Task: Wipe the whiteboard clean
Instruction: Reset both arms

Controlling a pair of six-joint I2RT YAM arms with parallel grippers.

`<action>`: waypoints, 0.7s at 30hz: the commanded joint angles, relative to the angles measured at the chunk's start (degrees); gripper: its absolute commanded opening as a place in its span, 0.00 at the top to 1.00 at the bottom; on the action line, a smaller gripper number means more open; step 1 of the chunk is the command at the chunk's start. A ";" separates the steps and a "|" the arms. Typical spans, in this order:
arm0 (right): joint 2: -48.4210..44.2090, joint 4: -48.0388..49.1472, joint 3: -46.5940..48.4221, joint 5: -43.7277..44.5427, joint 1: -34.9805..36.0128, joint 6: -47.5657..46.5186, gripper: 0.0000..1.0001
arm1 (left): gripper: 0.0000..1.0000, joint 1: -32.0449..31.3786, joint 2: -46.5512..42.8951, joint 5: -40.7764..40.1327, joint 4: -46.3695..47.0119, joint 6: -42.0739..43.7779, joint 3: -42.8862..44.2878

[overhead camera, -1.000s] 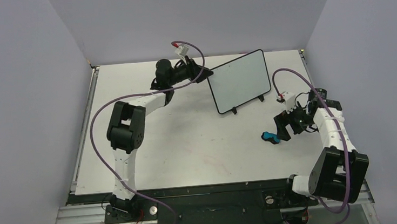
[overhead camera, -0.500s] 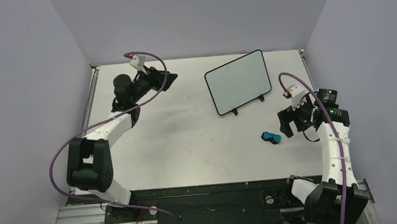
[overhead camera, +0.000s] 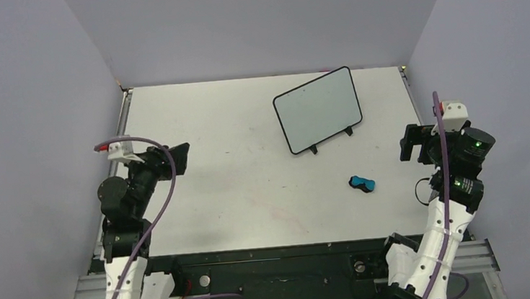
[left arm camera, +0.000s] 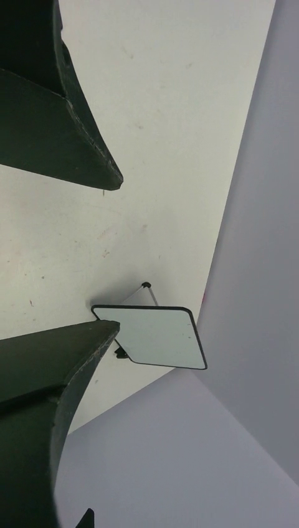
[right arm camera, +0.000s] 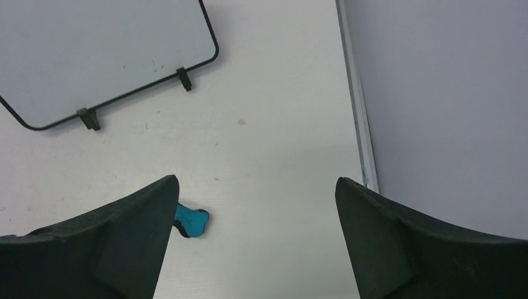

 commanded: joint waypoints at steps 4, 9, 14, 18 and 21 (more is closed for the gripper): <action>3.20 9.17 -1.08 -2.45 -1.49 13.39 0.08 | 0.23 0.25 -8.21 -9.54 -23.74 7.35 2.38; 4.74 11.04 -2.41 -2.98 -1.51 13.85 0.09 | 0.23 -1.02 -10.74 -11.06 -24.82 9.25 -1.41; 5.40 10.58 -2.92 -5.25 -1.48 11.56 0.08 | 0.23 -2.10 -12.15 -12.07 -24.45 10.13 -3.63; 6.03 9.87 -3.03 -5.45 -1.48 10.18 0.08 | 0.23 -2.24 -12.29 -12.43 -24.52 10.45 -3.68; 6.24 9.79 -3.42 -5.48 -1.62 9.56 0.08 | 0.23 -2.28 -13.16 -12.44 -24.63 10.54 -3.83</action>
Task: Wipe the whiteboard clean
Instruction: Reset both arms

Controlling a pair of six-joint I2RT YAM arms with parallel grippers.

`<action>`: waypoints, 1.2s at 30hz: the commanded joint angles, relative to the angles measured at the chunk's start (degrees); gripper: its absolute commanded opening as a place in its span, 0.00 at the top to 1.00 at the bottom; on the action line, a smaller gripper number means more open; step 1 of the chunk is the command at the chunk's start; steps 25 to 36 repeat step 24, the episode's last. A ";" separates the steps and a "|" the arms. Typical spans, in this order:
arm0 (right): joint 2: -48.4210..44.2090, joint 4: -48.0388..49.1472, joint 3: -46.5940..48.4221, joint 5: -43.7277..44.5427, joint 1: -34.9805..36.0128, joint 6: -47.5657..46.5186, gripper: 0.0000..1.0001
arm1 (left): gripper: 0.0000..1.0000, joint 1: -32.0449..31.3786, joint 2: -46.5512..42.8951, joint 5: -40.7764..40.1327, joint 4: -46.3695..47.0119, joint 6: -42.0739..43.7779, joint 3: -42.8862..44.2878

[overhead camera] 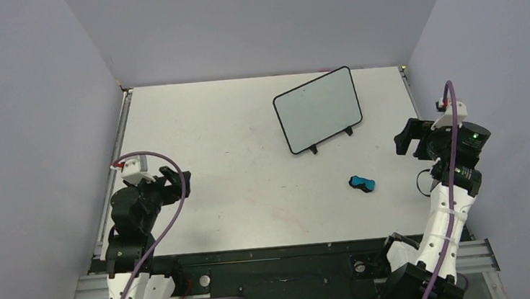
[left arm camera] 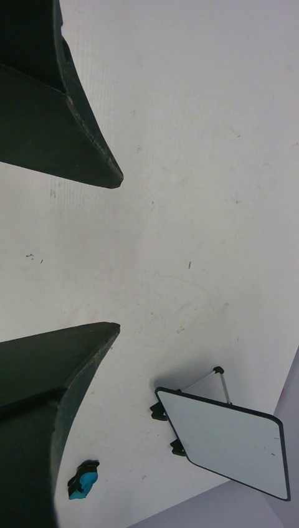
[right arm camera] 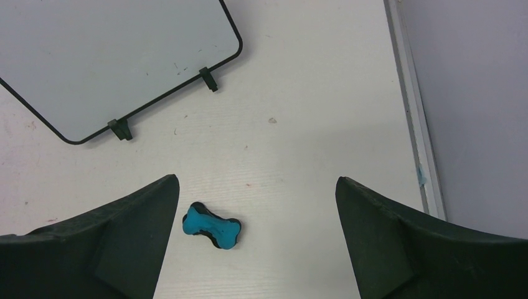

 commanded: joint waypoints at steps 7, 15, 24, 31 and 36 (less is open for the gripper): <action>2.43 1.06 -0.35 -2.32 -0.91 -3.27 0.08 | 0.23 -0.34 -2.34 -0.96 0.83 1.53 0.31; 1.95 0.80 -0.08 -3.30 -1.73 -3.62 0.08 | 0.23 -0.40 -2.34 0.07 1.42 1.34 0.02; 2.63 -1.07 0.23 -5.61 -2.05 -6.10 0.08 | 0.23 -0.42 -2.98 0.95 1.80 1.17 -0.32; 2.63 -1.07 0.23 -5.61 -2.05 -6.10 0.08 | 0.23 -0.42 -2.98 0.95 1.80 1.17 -0.32; 2.63 -1.07 0.23 -5.61 -2.05 -6.10 0.08 | 0.23 -0.42 -2.98 0.95 1.80 1.17 -0.32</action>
